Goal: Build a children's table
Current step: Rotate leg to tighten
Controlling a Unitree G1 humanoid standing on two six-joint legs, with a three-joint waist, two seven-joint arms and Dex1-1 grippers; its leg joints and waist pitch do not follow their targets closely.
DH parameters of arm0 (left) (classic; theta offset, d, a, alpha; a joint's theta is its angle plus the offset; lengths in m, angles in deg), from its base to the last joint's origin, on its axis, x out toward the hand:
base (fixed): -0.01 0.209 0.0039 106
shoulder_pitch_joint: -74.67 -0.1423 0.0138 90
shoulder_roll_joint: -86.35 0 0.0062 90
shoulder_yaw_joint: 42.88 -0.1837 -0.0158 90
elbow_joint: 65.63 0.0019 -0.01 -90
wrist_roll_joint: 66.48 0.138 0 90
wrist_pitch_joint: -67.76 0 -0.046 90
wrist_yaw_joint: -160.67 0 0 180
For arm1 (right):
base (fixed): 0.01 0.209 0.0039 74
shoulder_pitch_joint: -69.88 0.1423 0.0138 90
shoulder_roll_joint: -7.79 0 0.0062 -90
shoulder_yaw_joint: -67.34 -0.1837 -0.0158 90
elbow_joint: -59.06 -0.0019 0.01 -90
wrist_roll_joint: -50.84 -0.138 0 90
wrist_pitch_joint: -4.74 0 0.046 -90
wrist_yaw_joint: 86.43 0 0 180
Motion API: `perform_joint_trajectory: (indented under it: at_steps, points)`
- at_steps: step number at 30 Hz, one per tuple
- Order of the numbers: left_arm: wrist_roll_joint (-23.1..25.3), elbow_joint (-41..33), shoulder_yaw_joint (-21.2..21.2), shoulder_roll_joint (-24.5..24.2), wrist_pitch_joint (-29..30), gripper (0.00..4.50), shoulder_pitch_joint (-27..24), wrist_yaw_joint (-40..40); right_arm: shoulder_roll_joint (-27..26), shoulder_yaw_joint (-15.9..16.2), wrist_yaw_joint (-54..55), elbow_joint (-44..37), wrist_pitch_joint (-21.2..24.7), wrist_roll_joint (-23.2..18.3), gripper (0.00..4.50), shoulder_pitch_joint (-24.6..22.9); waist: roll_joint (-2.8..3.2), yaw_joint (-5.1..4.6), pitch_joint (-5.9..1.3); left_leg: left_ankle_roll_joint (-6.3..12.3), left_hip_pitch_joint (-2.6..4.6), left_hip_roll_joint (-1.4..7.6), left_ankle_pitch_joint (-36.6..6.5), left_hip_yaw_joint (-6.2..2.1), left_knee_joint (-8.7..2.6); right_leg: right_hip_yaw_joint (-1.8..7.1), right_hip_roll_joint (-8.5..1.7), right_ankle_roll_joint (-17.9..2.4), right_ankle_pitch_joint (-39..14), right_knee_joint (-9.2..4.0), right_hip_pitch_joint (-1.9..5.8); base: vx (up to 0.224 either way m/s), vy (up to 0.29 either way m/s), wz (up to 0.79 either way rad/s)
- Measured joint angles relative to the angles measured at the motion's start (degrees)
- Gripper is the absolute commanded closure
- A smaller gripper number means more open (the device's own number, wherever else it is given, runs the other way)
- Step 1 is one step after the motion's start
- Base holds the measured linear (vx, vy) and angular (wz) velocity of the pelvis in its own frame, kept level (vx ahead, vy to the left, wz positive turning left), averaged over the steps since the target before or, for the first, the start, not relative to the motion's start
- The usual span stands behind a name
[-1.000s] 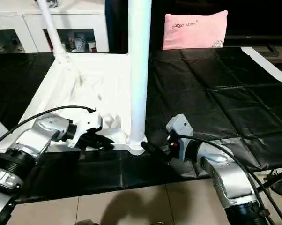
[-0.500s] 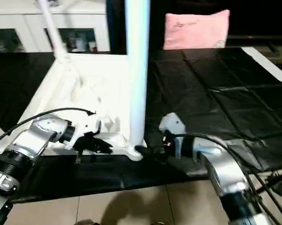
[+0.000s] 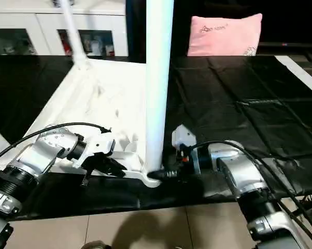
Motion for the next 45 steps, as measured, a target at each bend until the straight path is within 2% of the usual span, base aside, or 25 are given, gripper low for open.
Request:
perform_joint_trajectory:
  at_steps: [5, 7, 8, 10, 16, 21, 25, 26, 28, 32, 33, 34, 37, 40, 44, 45]
  points:
    - [0.0, 0.0, -0.1, 0.0, -0.3, 4.5, 0.0, 0.0, -0.1, 0.0, -1.7, 2.7, -1.2, 0.2, 1.74, 1.3, -0.01, 0.02, 0.0, 0.0, -0.04, 0.0, 0.0, 0.0, 0.0, -0.02, 0.0, 0.0, 0.0, 0.01, -0.01, 0.0, 0.0, 0.0]
    - [0.0, 0.0, -0.2, 0.0, -0.5, 4.5, 0.0, 0.0, -0.2, 0.0, -2.5, 3.5, -1.3, 0.2, 1.79, 1.7, -0.01, 0.03, -0.01, 0.0, -0.05, 0.0, 0.0, 0.0, 0.0, -0.03, 0.0, 0.0, 0.0, 0.01, -0.01, 0.0, 0.0, 0.0]
    - [0.0, 0.1, -0.2, 0.0, -0.5, 4.5, 0.1, 0.0, -0.3, 0.0, -2.7, 3.7, -1.7, 0.2, 2.05, 1.8, -0.01, 0.03, -0.01, 0.0, -0.05, 0.0, 0.0, 0.0, 0.01, -0.03, 0.0, 0.0, 0.0, 0.01, -0.01, 0.0, 0.0, 0.0]
    - [0.1, 0.1, -0.2, 0.0, -0.6, 4.5, 0.1, 0.0, -0.4, 0.0, -2.8, 4.0, -2.3, 0.2, 2.19, 1.8, -0.02, 0.03, -0.01, 0.0, -0.05, 0.0, 0.0, 0.0, 0.02, -0.03, 0.0, 0.0, 0.0, 0.02, -0.01, 0.0, 0.0, 0.0]
    - [0.3, 0.1, -0.2, 0.0, -0.6, 4.5, 0.2, 0.1, -0.4, -0.1, -3.2, 4.3, -3.4, 0.3, 2.38, 1.9, -0.03, 0.02, -0.02, 0.0, -0.04, 0.0, 0.0, -0.01, 0.05, -0.03, 0.0, 0.0, 0.0, 0.05, 0.0, 0.0, 0.0, 0.0]
    - [-0.1, 0.1, 0.1, 0.4, 1.6, 4.5, 0.2, -0.1, -0.4, -0.3, -3.3, 4.1, -3.1, 0.3, 2.42, 1.7, -0.02, 0.07, -0.03, 0.0, -0.03, 0.0, 0.0, 0.0, 0.05, -0.03, 0.0, 0.0, 0.0, 0.05, 0.0, 0.0, 0.0, 0.0]
    - [-1.0, 0.4, 1.7, 2.9, 6.4, 4.5, -0.1, -3.8, -0.1, -2.9, 0.2, 1.0, -0.1, 0.3, 2.42, -0.8, -0.01, 0.59, -0.03, 0.02, -0.04, 0.0, 0.0, 0.0, 0.14, -0.02, -0.03, 0.0, 0.0, 0.09, 0.03, 0.0, 0.0, 0.0]
    - [-1.0, 0.4, 2.4, 3.6, 7.7, 4.5, -0.2, -5.3, -0.8, -3.6, 2.3, 0.4, 1.1, 0.2, 2.42, -1.4, -0.02, 0.47, -0.03, 0.02, -0.02, 0.01, 0.0, -0.01, 0.19, -0.02, -0.02, 0.0, 0.0, 0.14, 0.03, 0.0, 0.0, 0.0]
    - [-1.0, 0.4, 3.5, 4.4, 10.5, 4.5, -0.2, -8.5, -2.7, -5.3, 8.1, -0.6, 3.3, 0.3, 2.42, -2.2, -0.04, -0.37, -0.02, -0.03, 0.06, 0.04, 0.1, -0.06, 0.21, -0.01, -0.02, -0.1, 0.1, 0.18, 0.02, 0.0, 0.0, 0.0]
    - [-0.1, -0.3, 5.5, 6.6, 16.5, 4.5, -0.2, -15.4, -7.6, -8.1, 19.2, 0.0, 4.6, 1.9, 2.42, -2.3, -0.12, -2.39, 0.0, -0.08, 0.24, 0.06, 0.1, -0.01, 0.17, 0.0, 0.01, 0.1, 0.0, 0.17, 0.08, 0.0, 0.0, 0.0]
    - [0.0, -0.3, 5.7, 6.7, 16.8, 4.5, -0.2, -15.7, -8.0, -8.3, 19.7, 0.1, 4.7, 2.0, 2.42, -2.3, -0.13, -2.49, -0.01, -0.08, 0.25, 0.06, 0.1, -0.02, 0.16, -0.01, 0.02, 0.2, 0.0, 0.17, 0.08, 0.0, 0.0, 0.0]
    - [0.6, -0.7, 6.9, 8.1, 19.4, 4.5, -0.2, -19.7, -11.0, -9.5, 25.7, 1.9, 4.9, 2.9, 2.43, -1.1, -0.19, -3.59, -0.02, -0.1, 0.39, 0.05, 0.1, -0.06, 0.15, -0.05, 0.02, 0.2, 0.0, 0.17, 0.09, 0.0, 0.0, 0.0]
    - [1.7, 0.2, 9.4, 12.1, 22.9, 4.5, 0.3, -28.0, -16.0, -11.6, 36.4, 6.5, 4.7, 5.4, 2.43, 2.3, -0.29, -4.62, -0.05, -0.11, 0.57, 0.03, 0.1, -0.14, 0.15, -0.14, 0.01, 0.1, 0.0, 0.07, 0.1, 0.0, 0.0, 0.0]
    - [2.6, 3.2, 10.2, 16.1, 24.3, 4.5, 2.6, -35.7, -20.4, -13.7, 47.4, 11.6, 4.2, 6.9, 2.43, 6.3, -0.35, -4.94, -0.03, -0.11, 0.59, 0.01, 0.1, -0.14, 0.15, -0.15, 0.0, 0.1, 0.0, -0.14, 0.07, 0.0, 0.0, 0.0]
    - [2.7, 5.1, 10.1, 17.3, 24.3, 4.5, 4.1, -39.2, -22.7, -14.9, 53.4, 14.7, 3.8, 7.2, 2.43, 8.7, -0.35, -4.59, -0.03, -0.1, 0.7, 0.0, 0.1, -0.16, 0.14, -0.14, 0.0, 0.1, 0.1, -0.14, 0.02, 0.0, 0.0, 0.0]
    - [2.7, 5.2, 10.2, 17.3, 24.3, 4.5, 4.2, -39.4, -23.0, -15.2, 53.7, 14.9, 3.6, 7.2, 2.11, 8.8, -0.35, -4.47, -0.04, -0.1, 0.7, 0.0, 0.1, -0.16, 0.12, -0.13, 0.0, 0.1, 0.1, -0.12, 0.02, 0.0, 0.0, 0.0]
